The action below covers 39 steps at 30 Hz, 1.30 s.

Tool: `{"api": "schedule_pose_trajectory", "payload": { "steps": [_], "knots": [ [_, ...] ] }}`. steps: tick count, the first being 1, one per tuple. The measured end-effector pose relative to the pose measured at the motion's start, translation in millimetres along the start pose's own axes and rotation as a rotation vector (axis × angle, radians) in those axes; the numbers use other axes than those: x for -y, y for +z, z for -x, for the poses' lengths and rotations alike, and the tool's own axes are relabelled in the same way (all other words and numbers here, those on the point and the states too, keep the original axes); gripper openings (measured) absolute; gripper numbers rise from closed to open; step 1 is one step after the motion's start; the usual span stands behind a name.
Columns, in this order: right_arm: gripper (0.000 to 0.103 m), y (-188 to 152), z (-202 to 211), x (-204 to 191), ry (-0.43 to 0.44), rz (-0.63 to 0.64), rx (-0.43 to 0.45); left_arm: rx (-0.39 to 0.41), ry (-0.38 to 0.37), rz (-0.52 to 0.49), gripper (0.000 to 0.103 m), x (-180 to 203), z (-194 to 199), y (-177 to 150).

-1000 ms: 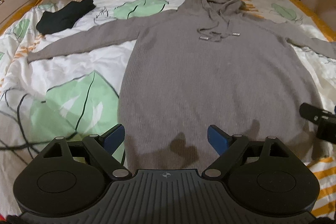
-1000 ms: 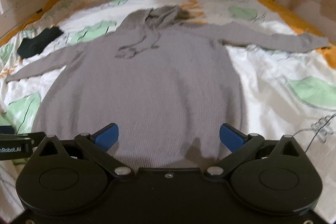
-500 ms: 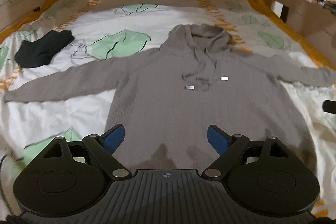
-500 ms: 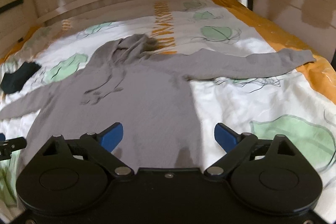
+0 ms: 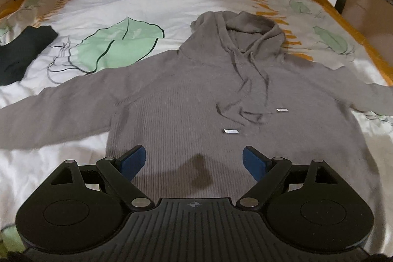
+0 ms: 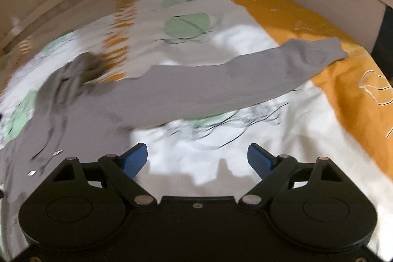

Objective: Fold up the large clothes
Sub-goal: 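Reach the right gripper to the sweater's sleeve cuff and grasp it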

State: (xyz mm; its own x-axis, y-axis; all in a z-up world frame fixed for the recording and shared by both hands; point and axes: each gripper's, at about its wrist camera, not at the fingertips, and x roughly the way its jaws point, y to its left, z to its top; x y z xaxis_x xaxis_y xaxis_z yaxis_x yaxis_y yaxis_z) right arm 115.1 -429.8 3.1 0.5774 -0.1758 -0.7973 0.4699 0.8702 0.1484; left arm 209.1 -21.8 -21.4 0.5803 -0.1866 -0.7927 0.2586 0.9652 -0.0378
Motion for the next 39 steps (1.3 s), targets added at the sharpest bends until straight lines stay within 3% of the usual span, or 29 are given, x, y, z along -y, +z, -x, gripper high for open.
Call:
{"api": "schedule_pose_trajectory", "payload": {
  "steps": [10, 12, 17, 23, 28, 30, 32, 39],
  "knots": [
    [0.077, 40.7, -60.9, 71.5, -0.15, -0.102, -0.001, -0.049, -0.002, 0.04, 0.086, -12.3, -65.1, 16.7],
    [0.072, 47.7, -71.0, 91.3, -0.145, -0.15, -0.003, -0.091, 0.003, 0.031, 0.087, -9.3, -78.8, 14.5],
    [0.071, 60.6, -85.1, 128.7, -0.145, -0.271, 0.046, -0.09, 0.022, 0.008, 0.103, -2.5, -88.6, 14.2],
    [0.071, 76.2, -103.2, 155.8, -0.158, -0.37, 0.091, -0.09, 0.041, 0.001, 0.103, 1.8, -92.4, 11.9],
    [0.05, 86.9, -109.6, 166.7, -0.174, -0.423, 0.118, -0.122, 0.022, 0.006, 0.103, -2.9, -98.0, 19.3],
    [0.023, 91.0, -108.0, 165.4, -0.196, -0.403, 0.113, -0.124, 0.013, 0.009, 0.103, -4.6, -96.7, 20.5],
    [0.017, 94.9, -101.0, 162.1, -0.195, -0.39, 0.127, -0.126, 0.004, 0.014, 0.102, -6.0, -94.8, 22.6],
    [0.015, 118.5, -55.1, 112.9, -0.105, -0.274, 0.204, -0.054, -0.004, 0.012, 0.101, -10.2, -67.9, 39.1]
  ]
}}
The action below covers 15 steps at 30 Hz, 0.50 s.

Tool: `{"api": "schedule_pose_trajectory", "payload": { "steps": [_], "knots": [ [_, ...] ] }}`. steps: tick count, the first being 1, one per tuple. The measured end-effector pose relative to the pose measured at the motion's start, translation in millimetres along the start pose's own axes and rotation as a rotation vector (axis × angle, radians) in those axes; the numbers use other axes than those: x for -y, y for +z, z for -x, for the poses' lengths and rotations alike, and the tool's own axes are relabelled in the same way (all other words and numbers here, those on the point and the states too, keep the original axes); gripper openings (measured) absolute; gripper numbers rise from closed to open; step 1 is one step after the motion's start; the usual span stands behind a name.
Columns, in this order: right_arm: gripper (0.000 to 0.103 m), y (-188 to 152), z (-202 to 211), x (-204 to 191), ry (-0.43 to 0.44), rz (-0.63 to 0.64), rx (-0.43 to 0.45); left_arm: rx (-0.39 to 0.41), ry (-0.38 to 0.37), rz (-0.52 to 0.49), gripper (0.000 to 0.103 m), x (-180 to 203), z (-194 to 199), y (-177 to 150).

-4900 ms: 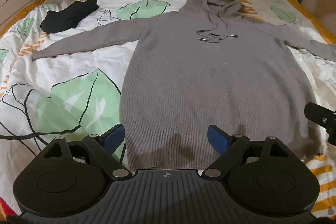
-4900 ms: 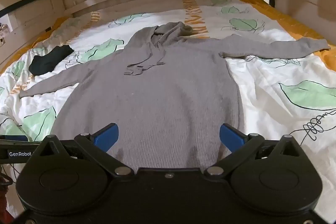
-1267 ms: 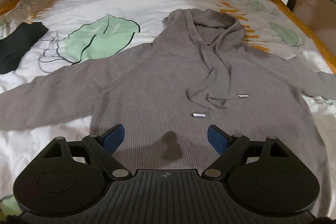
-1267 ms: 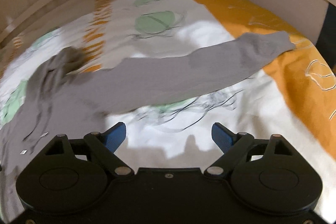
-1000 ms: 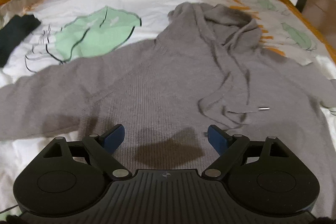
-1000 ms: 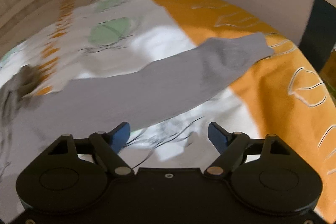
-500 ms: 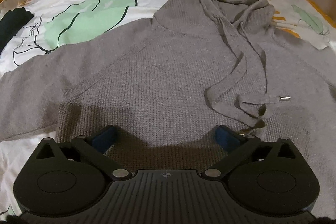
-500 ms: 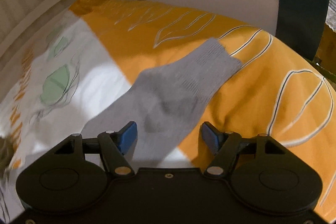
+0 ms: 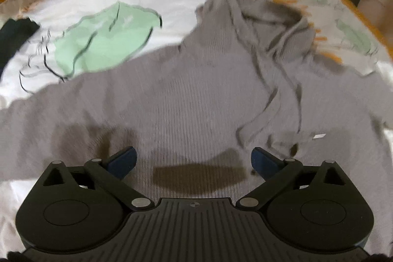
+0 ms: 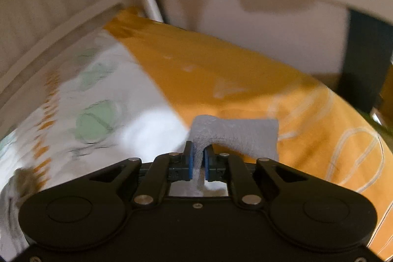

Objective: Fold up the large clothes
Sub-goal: 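Reach the right gripper to the sweater's sleeve cuff and grasp it, then carry the held sleeve across the sweater body with the right gripper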

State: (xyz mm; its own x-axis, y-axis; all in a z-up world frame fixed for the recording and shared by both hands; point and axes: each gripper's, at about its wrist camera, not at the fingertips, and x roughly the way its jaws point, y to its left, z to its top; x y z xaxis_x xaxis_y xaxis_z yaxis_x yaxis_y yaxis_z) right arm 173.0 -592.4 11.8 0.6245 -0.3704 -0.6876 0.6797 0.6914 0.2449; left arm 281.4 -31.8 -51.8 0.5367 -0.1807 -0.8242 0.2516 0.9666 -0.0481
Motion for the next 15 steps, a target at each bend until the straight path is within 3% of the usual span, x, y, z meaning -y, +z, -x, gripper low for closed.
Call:
{"api": "schedule_pose_trajectory", "payload": {
  "steps": [7, 15],
  "knots": [
    [0.015, 0.7, 49.3, -107.2, 0.198, 0.162, 0.007, 0.058, -0.029, 0.016, 0.101, -12.5, 27.6, 15.2],
    [0.015, -48.0, 79.7, -238.2, 0.441, 0.29, -0.056, 0.112, -0.062, 0.065, 0.101, -33.9, 56.2, 23.9]
  ]
}}
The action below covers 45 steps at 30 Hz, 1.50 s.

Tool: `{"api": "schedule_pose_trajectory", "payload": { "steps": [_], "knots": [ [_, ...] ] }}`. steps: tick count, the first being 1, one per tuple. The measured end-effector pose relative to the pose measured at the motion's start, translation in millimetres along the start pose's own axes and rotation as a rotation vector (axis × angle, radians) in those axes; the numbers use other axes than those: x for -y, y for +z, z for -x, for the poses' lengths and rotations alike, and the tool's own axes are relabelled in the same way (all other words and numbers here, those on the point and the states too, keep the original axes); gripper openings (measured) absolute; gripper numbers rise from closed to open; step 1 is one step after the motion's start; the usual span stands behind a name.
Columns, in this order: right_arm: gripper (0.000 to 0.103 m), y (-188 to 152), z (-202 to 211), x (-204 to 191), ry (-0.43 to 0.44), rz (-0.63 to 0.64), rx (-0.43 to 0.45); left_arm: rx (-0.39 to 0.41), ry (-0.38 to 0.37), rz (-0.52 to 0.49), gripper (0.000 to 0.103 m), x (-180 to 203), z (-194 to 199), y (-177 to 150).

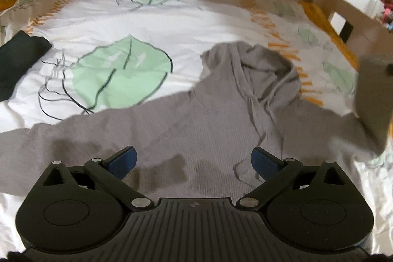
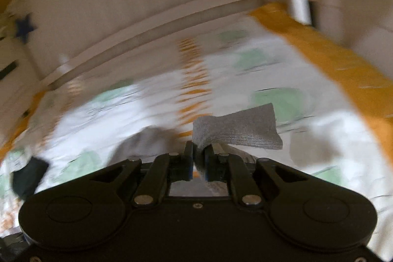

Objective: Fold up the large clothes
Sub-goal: 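Carry the held sleeve across the sweater body with the right gripper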

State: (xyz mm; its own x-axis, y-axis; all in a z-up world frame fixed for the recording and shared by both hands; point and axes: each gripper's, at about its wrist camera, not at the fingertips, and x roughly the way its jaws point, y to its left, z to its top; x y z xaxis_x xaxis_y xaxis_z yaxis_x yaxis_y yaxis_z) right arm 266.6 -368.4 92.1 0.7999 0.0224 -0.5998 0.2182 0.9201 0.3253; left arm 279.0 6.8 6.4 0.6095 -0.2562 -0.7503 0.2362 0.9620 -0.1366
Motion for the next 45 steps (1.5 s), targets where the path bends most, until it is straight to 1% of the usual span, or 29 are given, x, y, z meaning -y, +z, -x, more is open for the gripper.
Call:
{"api": "schedule_pose_trajectory", "payload": {
  "steps": [6, 9, 12, 14, 18, 19, 20, 21, 22, 23, 24, 26, 28, 31, 35, 38, 42, 43, 45],
  "knots": [
    [0.015, -40.2, -32.6, -93.5, 0.169, 0.087, -0.067, 0.051, -0.012, 0.074, 0.101, -22.6, 16.9, 10.7],
    [0.015, -65.5, -53.4, -131.2, 0.222, 0.122, -0.11, 0.062, -0.002, 0.102, 0.101, -33.5, 19.7, 13.3],
    [0.015, -96.1, -74.3, -163.4, 0.257, 0.141, -0.161, 0.069, 0.019, 0.118, 0.101, -43.3, 20.7, 15.7],
    [0.015, -116.3, -85.0, -178.5, 0.265, 0.159, -0.195, 0.072, 0.028, 0.132, 0.101, -49.1, 20.4, 17.4],
    [0.016, -150.6, -102.5, -196.6, 0.266, 0.209, -0.253, 0.069, 0.021, 0.162, 0.101, -57.1, 18.3, 18.2],
    [0.017, -158.1, -104.5, -197.9, 0.269, 0.226, -0.263, 0.065, 0.018, 0.168, 0.101, -58.1, 16.7, 18.4],
    [0.023, -165.0, -103.5, -198.7, 0.281, 0.239, -0.271, 0.061, 0.014, 0.17, 0.101, -58.6, 15.2, 18.3],
    [0.025, -170.0, -104.5, -198.5, 0.3, 0.252, -0.284, 0.056, 0.009, 0.172, 0.101, -59.0, 13.2, 18.1],
    [0.027, -174.6, -105.1, -197.1, 0.32, 0.264, -0.297, 0.051, 0.004, 0.172, 0.101, -59.3, 11.7, 17.1],
    [0.038, -179.1, -105.7, -196.7, 0.335, 0.275, -0.302, 0.044, -0.002, 0.172, 0.101, -59.1, 9.3, 17.1],
    [0.053, -180.0, -102.5, -192.4, 0.349, 0.285, -0.299, 0.039, -0.007, 0.17, 0.101, -59.0, 7.4, 16.1],
    [0.064, -179.2, -92.6, -183.6, 0.352, 0.312, -0.273, 0.025, -0.019, 0.166, 0.101, -57.5, 1.2, 15.0],
    [0.064, -175.6, -82.4, -170.2, 0.347, 0.341, -0.249, 0.019, -0.029, 0.161, 0.101, -56.4, -3.5, 13.1],
    [0.064, -168.1, -71.2, -143.6, 0.306, 0.349, -0.237, -0.007, -0.046, 0.129, 0.101, -50.9, -13.6, 8.3],
    [0.064, -158.1, -63.6, -99.9, 0.195, 0.345, -0.234, -0.045, -0.016, 0.088, 0.101, -43.1, -27.4, -2.9],
    [0.065, -153.5, -63.1, -62.0, 0.098, 0.34, -0.251, -0.08, 0.009, 0.061, 0.101, -38.3, -40.0, -11.8],
    [0.064, -150.4, -65.5, -11.1, -0.016, 0.245, -0.293, -0.125, 0.048, 0.019, 0.101, -28.8, -56.6, -20.8],
    [0.063, -150.4, -64.1, 0.8, -0.014, 0.208, -0.29, -0.137, 0.063, 0.004, 0.101, -25.9, -61.0, -23.5],
    [0.063, -148.0, -59.3, 13.4, 0.034, 0.15, -0.288, -0.158, 0.113, -0.041, 0.101, -19.5, -70.3, -29.4]
  ]
}}
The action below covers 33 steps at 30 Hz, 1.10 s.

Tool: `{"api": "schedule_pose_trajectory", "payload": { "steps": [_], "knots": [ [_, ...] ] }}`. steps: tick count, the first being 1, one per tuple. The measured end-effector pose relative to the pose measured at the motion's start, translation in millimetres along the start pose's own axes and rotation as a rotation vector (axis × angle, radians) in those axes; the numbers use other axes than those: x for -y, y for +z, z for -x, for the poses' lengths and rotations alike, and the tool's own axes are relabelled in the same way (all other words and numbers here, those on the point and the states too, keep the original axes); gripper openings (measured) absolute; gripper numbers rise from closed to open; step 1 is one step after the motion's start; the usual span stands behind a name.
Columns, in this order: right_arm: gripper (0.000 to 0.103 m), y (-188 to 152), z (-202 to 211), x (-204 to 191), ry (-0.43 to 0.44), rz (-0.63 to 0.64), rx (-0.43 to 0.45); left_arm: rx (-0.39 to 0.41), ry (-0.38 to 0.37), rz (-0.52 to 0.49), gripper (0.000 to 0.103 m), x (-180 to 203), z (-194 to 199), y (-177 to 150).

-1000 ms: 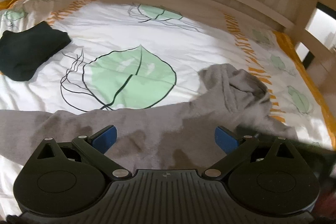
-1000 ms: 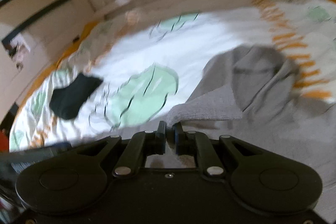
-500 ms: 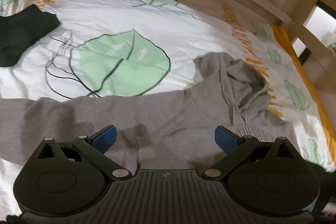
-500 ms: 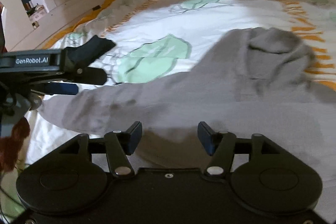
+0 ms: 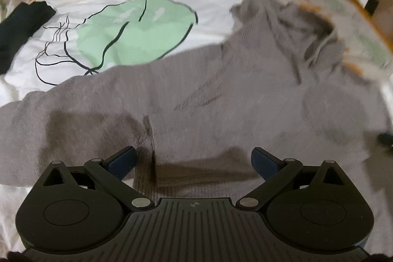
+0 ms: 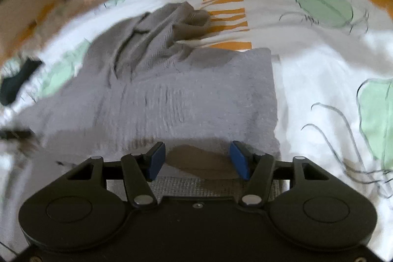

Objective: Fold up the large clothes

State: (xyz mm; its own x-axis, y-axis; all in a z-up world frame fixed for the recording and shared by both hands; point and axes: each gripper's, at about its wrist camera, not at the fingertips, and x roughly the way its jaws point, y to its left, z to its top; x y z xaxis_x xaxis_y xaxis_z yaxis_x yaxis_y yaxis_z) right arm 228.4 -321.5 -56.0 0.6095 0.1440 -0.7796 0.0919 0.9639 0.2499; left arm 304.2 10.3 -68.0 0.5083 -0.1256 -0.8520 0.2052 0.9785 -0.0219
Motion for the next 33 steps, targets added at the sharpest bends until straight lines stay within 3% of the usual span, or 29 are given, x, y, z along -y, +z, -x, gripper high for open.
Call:
{"api": "schedule_pose_trajectory", "payload": {
  "steps": [5, 9, 14, 25, 30, 33],
  "knots": [
    [0.068, 3.0, 0.6, -14.4, -0.038, 0.096, -0.032, -0.005, 0.054, -0.047, 0.102, 7.4, -10.2, -5.1],
    [0.087, -3.7, -14.4, -31.5, -0.074, 0.218, -0.049, -0.017, 0.044, -0.019, 0.103, 4.2, -12.9, -3.3],
    [0.102, -10.2, -24.7, -40.7, -0.082, 0.268, -0.046, -0.02, 0.051, -0.005, 0.103, 5.5, -17.0, -1.6],
    [0.103, -17.6, -25.3, -42.3, -0.081, 0.284, -0.014, -0.01, 0.047, 0.009, 0.103, 4.5, -17.2, -1.6],
    [0.1, -11.9, -24.2, -39.3, -0.088, 0.265, -0.02, -0.04, 0.022, 0.025, 0.103, -1.0, -17.2, 1.8],
    [0.092, -7.6, -20.0, -32.7, -0.12, 0.23, 0.006, 0.006, 0.027, 0.119, 0.091, -12.4, -6.3, -0.7]
  ]
}}
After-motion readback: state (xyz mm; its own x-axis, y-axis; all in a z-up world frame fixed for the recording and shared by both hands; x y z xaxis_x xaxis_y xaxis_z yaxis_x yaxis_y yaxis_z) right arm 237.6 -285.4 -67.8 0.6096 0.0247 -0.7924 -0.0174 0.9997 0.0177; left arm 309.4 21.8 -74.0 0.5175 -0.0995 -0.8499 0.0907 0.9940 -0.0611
